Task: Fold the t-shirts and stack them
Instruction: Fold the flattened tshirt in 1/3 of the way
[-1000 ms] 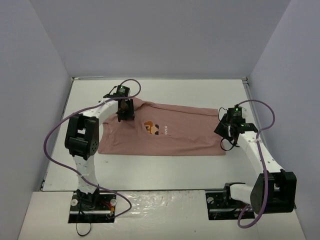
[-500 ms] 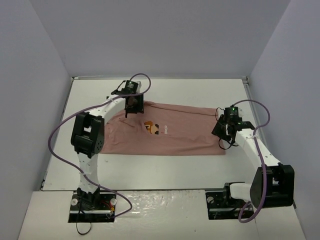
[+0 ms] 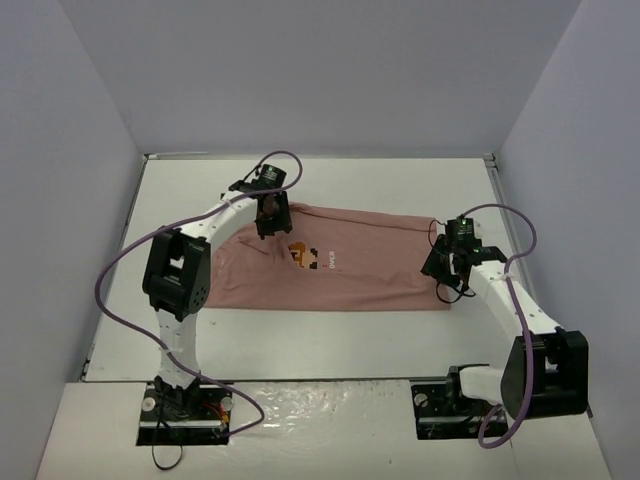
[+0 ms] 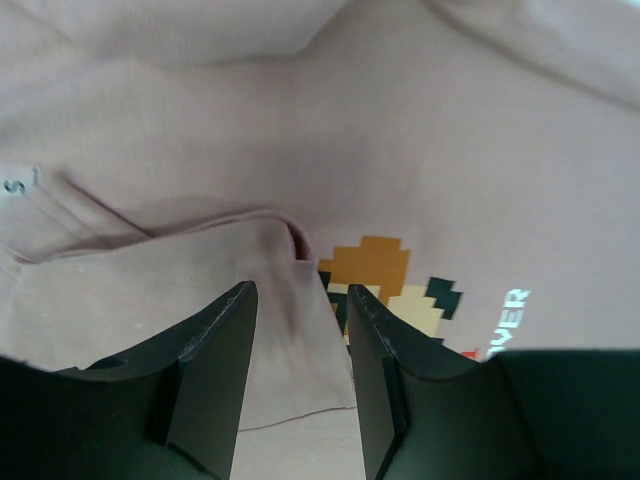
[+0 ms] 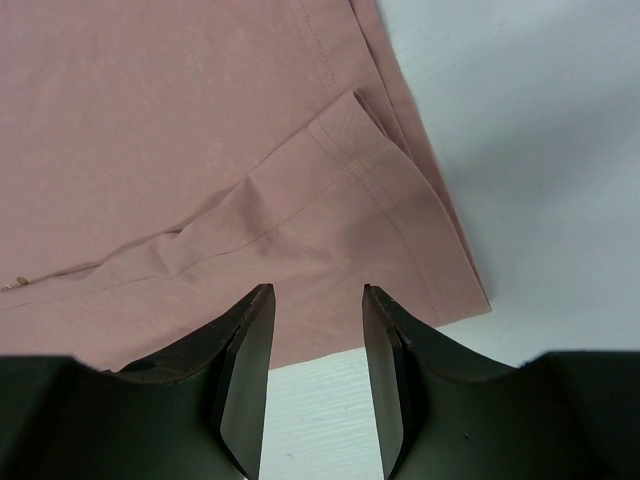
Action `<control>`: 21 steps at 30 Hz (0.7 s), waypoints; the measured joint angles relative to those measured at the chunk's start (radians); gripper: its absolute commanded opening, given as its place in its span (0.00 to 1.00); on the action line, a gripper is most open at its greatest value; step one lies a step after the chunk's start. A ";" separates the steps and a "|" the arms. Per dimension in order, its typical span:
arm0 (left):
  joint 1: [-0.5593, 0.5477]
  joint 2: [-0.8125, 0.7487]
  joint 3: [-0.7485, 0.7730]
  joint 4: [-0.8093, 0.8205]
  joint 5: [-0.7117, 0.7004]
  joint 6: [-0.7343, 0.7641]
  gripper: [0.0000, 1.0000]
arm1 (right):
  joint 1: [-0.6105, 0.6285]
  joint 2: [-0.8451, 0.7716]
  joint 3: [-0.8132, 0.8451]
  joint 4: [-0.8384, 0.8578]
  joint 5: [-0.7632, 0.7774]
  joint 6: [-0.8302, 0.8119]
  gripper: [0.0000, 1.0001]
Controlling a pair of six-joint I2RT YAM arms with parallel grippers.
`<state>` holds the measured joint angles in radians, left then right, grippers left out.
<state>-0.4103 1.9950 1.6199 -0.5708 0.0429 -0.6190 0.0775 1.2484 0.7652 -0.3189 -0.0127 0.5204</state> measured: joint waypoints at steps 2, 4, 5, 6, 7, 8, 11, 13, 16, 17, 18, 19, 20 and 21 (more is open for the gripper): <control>-0.011 0.023 0.000 -0.024 -0.019 -0.012 0.38 | 0.001 -0.005 -0.002 0.000 -0.003 0.001 0.38; -0.018 0.038 0.000 -0.037 -0.031 -0.021 0.38 | 0.001 -0.011 -0.008 0.000 -0.003 0.001 0.38; -0.020 0.043 0.000 -0.041 -0.037 -0.022 0.38 | 0.001 -0.015 -0.012 0.000 -0.003 0.001 0.38; -0.020 0.047 0.000 -0.043 -0.041 -0.024 0.37 | 0.001 -0.017 -0.015 0.000 -0.003 0.001 0.38; -0.021 0.051 0.000 -0.046 -0.045 -0.025 0.36 | 0.001 -0.020 -0.019 0.000 -0.003 0.002 0.38; -0.022 0.056 0.001 -0.048 -0.048 -0.026 0.31 | 0.001 -0.021 -0.022 0.000 -0.003 0.002 0.38; -0.025 0.072 0.009 -0.055 -0.057 -0.027 0.22 | 0.001 -0.022 -0.029 0.000 -0.003 0.002 0.38; -0.027 0.089 0.027 -0.056 -0.062 -0.028 0.15 | 0.001 -0.022 -0.031 0.000 -0.003 0.002 0.38; -0.033 0.115 0.056 -0.060 -0.067 -0.024 0.01 | 0.001 -0.023 -0.033 0.000 -0.003 0.002 0.38; -0.035 0.122 0.064 -0.060 -0.067 -0.023 0.00 | 0.001 -0.023 -0.033 0.000 -0.003 0.002 0.38; -0.038 0.130 0.075 -0.059 -0.068 -0.019 0.00 | 0.001 -0.024 -0.033 0.000 -0.003 0.002 0.38; -0.041 0.133 0.081 -0.059 -0.069 -0.017 0.00 | 0.001 -0.025 -0.034 0.000 -0.003 0.001 0.38; -0.045 0.134 0.085 -0.060 -0.070 -0.015 0.00 | 0.001 -0.027 -0.035 0.000 -0.003 0.001 0.38; -0.050 0.134 0.089 -0.061 -0.073 -0.011 0.00 | 0.001 -0.028 -0.036 0.001 -0.003 0.002 0.38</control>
<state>-0.4607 2.1292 1.7088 -0.6315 -0.0298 -0.6305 0.0784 1.2200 0.7295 -0.3184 -0.0158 0.5220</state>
